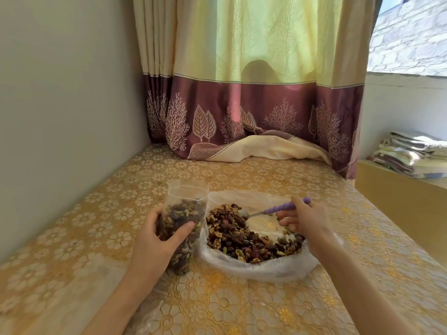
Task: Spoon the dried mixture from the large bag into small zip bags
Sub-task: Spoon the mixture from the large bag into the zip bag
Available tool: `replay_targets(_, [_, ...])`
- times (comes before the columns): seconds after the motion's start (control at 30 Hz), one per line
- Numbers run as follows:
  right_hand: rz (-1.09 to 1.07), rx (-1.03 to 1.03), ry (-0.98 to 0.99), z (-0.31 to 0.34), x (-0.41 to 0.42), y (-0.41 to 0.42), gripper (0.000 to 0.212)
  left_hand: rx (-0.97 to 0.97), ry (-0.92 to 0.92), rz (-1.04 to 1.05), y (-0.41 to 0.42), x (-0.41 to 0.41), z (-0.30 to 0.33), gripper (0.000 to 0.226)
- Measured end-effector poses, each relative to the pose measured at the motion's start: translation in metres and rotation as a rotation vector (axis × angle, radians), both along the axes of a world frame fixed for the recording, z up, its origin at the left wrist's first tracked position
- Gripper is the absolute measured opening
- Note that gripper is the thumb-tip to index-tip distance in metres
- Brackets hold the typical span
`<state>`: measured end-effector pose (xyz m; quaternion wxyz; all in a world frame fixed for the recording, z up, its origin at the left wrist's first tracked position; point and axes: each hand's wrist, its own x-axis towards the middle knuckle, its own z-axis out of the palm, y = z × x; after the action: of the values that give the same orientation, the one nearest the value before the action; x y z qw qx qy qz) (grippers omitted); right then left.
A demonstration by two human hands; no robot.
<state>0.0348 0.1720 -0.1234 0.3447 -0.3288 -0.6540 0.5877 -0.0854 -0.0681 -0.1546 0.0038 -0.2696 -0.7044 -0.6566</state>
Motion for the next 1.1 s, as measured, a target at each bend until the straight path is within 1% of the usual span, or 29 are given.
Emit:
replay_targets(0.17, [0.017,-0.143,0.027,-0.003,-0.008,-0.006,0.033,0.0,0.002,-0.008,0.0,0.0,0.0,0.049])
replay_targets(0.3, [-0.027,-0.168,0.07,-0.002,-0.005,-0.003,0.035,0.002,-0.002,-0.007,0.0,-0.001,-0.001,0.045])
replay_targets(0.53, [-0.054,-0.235,0.105,0.001,-0.001,0.006,0.034,-0.01,-0.001,-0.016,0.001,-0.001,-0.001,0.046])
replay_targets(0.77, [0.007,-0.193,0.211,0.029,-0.001,-0.001,0.043,-0.02,-0.044,-0.027,0.002,0.001,0.001,0.054])
replay_targets(0.9, [0.059,-0.164,0.281,0.056,-0.006,-0.011,0.037,-0.026,-0.042,-0.03,0.002,0.002,0.003,0.049])
replay_targets(1.1, [0.177,-0.067,0.305,0.077,-0.018,-0.043,0.04,-0.038,-0.048,-0.026,0.001,0.004,0.004,0.048])
